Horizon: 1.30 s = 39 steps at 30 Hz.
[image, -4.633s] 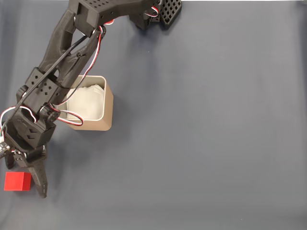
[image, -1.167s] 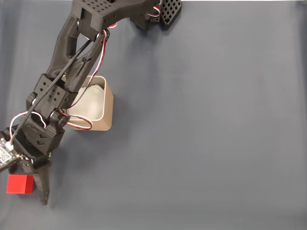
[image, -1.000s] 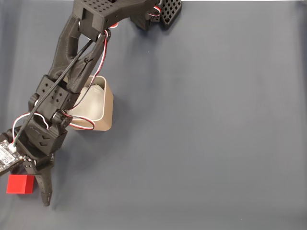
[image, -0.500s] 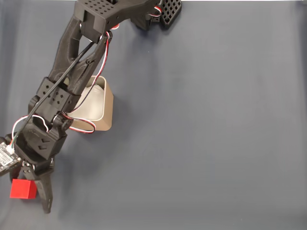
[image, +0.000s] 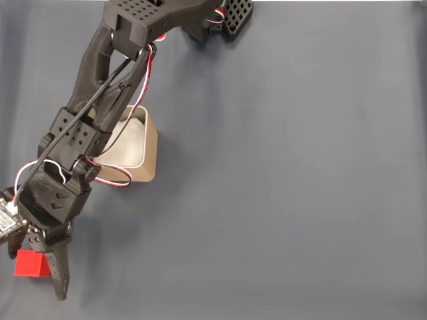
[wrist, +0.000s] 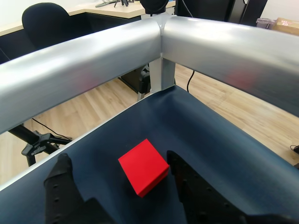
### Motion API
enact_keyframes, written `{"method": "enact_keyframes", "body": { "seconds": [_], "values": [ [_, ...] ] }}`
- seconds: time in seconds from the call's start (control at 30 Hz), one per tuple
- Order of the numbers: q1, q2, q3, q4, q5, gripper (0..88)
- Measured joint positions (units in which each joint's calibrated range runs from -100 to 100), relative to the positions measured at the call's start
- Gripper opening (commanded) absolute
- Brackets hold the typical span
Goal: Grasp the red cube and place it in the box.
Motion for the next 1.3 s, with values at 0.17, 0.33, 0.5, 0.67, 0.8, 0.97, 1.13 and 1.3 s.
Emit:
{"method": "enact_keyframes", "body": {
  "seconds": [0.17,0.33,0.5,0.67,0.8,0.97,1.13,1.3],
  "values": [
    [-0.08,0.00,0.18,0.00,0.00,47.5],
    [-0.45,-0.09,4.10,0.00,0.15,47.5],
    [-0.75,-1.34,5.92,0.00,0.05,47.5],
    [-0.98,-3.39,8.65,0.00,0.00,47.5],
    [-1.28,-4.55,10.66,0.00,0.05,47.4],
    [-1.88,-6.24,12.11,0.00,-0.20,47.1],
    [-1.95,-6.60,12.39,-0.16,-0.20,46.7],
    [-1.88,-6.60,12.39,-0.97,-0.20,46.2]
  ]
}}
